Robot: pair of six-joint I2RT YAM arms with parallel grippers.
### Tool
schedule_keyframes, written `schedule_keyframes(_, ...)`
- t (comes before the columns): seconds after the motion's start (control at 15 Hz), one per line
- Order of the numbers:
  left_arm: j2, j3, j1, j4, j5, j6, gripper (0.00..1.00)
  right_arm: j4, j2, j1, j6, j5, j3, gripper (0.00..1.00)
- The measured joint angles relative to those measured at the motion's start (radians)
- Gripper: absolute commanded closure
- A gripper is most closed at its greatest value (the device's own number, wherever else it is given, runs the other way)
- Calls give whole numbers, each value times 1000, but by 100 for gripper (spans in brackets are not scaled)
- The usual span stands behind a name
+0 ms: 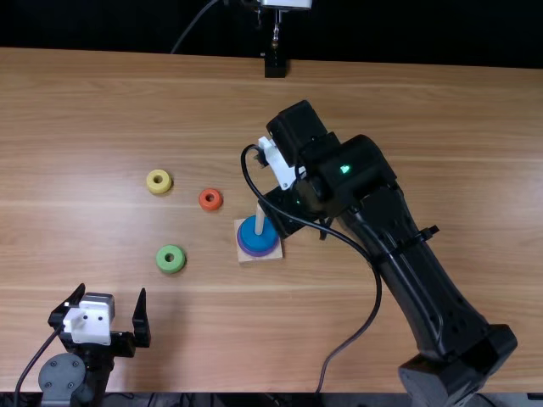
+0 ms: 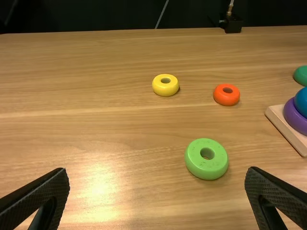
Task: Build the Hanoi tower: stack the rings onto the peg from bottom to top in this color order: purple, dark blue, light blue, dark green, light green, yellow, orange.
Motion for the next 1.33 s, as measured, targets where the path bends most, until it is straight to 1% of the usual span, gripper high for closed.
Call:
schedule_keyframes(0.33,0,0,0,1,0,0,0,4,76,46,0,0,83,100)
schedule_keyframes(0.8,0,0,0,0,0,0,0,6,110,66,0,0,94,100)
schedule_keyframes(1.33,0,0,0,0,0,0,0,7,130,66,0,0,94,100)
